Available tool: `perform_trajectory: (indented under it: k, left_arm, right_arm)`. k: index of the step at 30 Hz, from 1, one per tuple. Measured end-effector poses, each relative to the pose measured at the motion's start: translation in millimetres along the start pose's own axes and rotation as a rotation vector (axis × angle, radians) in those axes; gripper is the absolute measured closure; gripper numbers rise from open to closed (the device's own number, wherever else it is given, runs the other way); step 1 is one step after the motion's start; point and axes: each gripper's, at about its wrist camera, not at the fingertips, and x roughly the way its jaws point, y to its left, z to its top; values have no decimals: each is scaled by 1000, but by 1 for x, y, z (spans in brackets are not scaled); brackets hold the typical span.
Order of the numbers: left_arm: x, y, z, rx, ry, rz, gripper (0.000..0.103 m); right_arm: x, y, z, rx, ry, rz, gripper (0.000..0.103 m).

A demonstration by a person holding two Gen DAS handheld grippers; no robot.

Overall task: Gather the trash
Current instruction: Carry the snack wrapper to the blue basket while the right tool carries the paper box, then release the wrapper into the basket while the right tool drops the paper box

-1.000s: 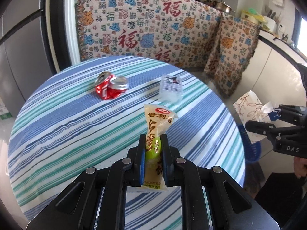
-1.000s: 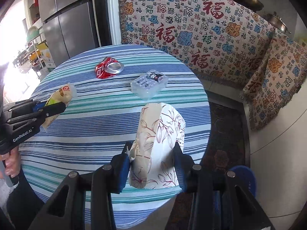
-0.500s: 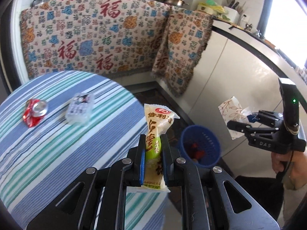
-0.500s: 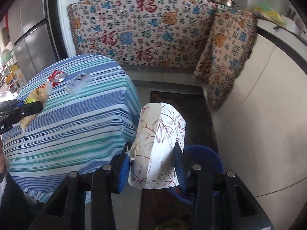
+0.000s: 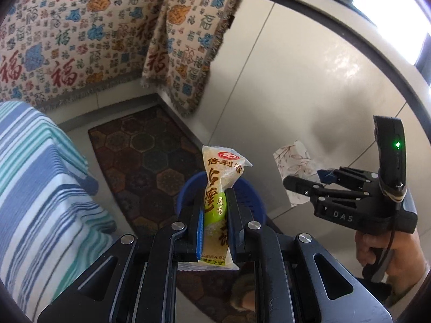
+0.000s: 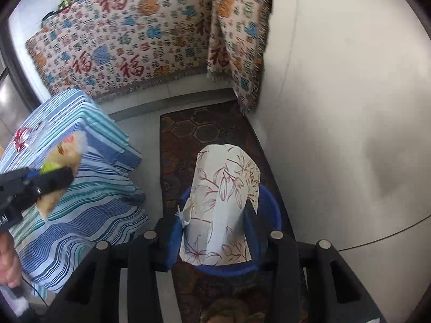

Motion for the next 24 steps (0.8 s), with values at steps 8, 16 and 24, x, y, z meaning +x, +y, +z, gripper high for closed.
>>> perform_trajectory:
  k: [8, 16, 24]
  left_arm:
    - [76, -12, 6, -2, 82, -44, 90]
    - [128, -19, 9, -5, 129, -43, 90]
    - [148, -19, 12, -16, 120, -23, 49]
  right_arm:
    - [43, -46, -14, 84, 58, 2, 61]
    - [69, -58, -12, 56, 96, 1, 60]
    - [78, -64, -15, 67, 96, -2, 42]
